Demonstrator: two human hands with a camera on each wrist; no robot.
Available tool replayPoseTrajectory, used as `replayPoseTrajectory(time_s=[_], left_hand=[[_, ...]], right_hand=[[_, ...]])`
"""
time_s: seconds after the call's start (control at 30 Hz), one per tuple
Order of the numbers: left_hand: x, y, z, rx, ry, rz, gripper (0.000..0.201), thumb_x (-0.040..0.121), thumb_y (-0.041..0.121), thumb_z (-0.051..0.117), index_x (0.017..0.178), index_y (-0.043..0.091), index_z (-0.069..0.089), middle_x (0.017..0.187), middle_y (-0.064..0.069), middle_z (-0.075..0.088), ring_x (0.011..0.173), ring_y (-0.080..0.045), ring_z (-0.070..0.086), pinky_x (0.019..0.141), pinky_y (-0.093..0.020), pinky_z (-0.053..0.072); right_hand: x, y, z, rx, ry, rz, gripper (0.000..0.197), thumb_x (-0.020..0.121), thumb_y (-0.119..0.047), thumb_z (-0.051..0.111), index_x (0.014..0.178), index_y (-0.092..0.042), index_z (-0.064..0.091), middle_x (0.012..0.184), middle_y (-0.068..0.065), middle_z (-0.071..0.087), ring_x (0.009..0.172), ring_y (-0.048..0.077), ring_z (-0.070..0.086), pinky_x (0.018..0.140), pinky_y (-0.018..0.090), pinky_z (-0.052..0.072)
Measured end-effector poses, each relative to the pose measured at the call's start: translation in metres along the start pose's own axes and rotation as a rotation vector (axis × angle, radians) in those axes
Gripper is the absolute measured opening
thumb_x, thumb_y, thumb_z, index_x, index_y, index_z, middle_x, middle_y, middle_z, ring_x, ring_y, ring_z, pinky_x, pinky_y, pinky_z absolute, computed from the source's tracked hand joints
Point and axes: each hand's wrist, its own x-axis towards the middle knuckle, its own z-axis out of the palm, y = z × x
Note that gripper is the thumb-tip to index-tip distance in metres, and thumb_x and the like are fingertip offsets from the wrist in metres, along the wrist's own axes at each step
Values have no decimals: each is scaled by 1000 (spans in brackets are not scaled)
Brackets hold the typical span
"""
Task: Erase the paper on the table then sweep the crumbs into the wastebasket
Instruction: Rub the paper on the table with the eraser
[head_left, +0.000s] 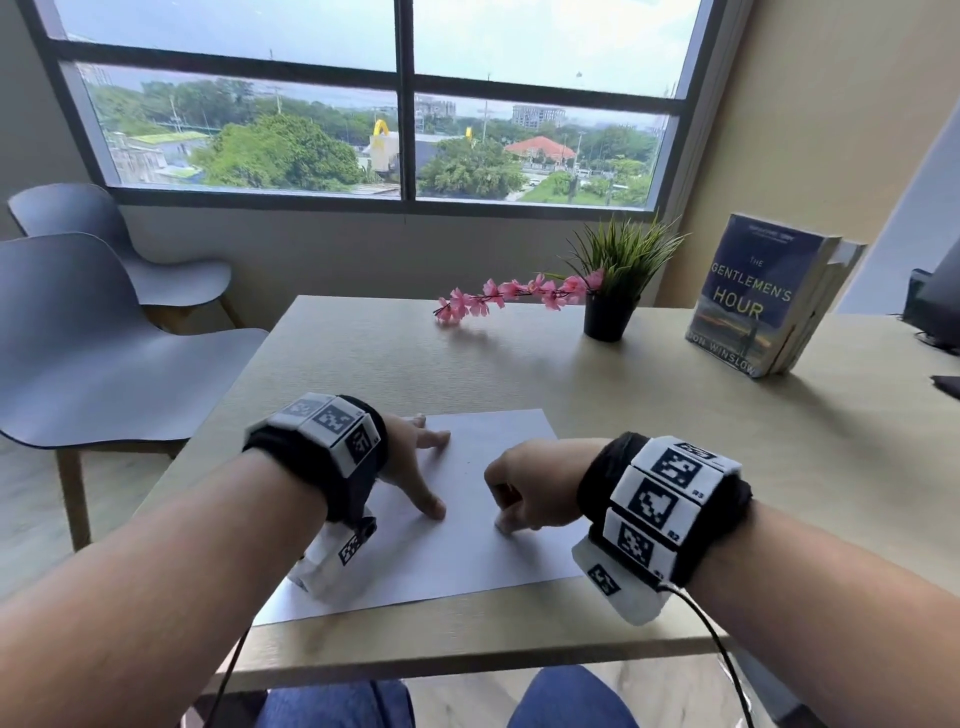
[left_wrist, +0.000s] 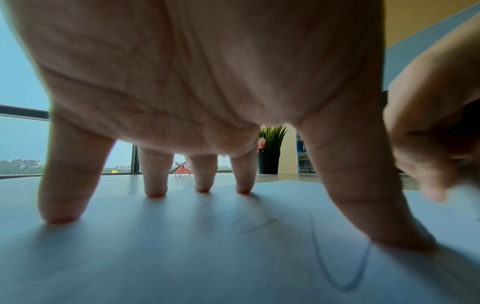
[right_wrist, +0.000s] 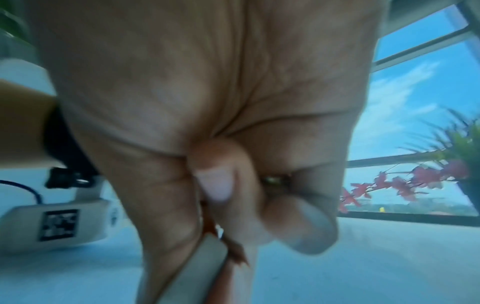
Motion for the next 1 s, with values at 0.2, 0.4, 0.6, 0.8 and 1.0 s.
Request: replayPoseTrajectory(time_s=[0.2,0.4,0.6,0.8,1.0], left_hand=[[0,0,0,8,-2,-7,110,63,71,68,148,45,2,160,11,-7,148,-19,7,119,-44,15],[2,-1,0,15,-5,-11,112,62,73,67,148,45,1,160,11,-7,148,-19,7,119,-45,16],[2,-2,0,-10,-10,-14,113,59,73,69,147,47,2,160,11,-7,148,-20,6,118,-47,15],[1,-1,0,-4,2,-3,111,62,72,68,148,45,3,160,12,-7,148,-18,8,119,-43,18],[2,-1,1,-15,5,-4,111,63,70,69,148,44,4,160,11,-7,148,-18,7,119,-43,15]], right_hand=[[1,7,-5,87,-48,26,19,90,-37,63,92,-18,58,82,-3,68,77,14,58,64,27,42],[-2,-11,5,54,-47,-89,14,91,-32,62,88,-19,55,84,1,70,78,17,59,68,28,46],[3,1,-3,70,-45,-19,19,89,-39,64,89,-21,57,86,-1,70,77,13,57,65,27,43],[-3,-9,5,63,-88,-100,18,90,-37,64,92,-19,60,87,-1,72,80,15,62,75,31,49],[0,6,-2,61,-32,-21,17,88,-36,66,85,-21,58,88,1,72,80,15,60,75,30,48]])
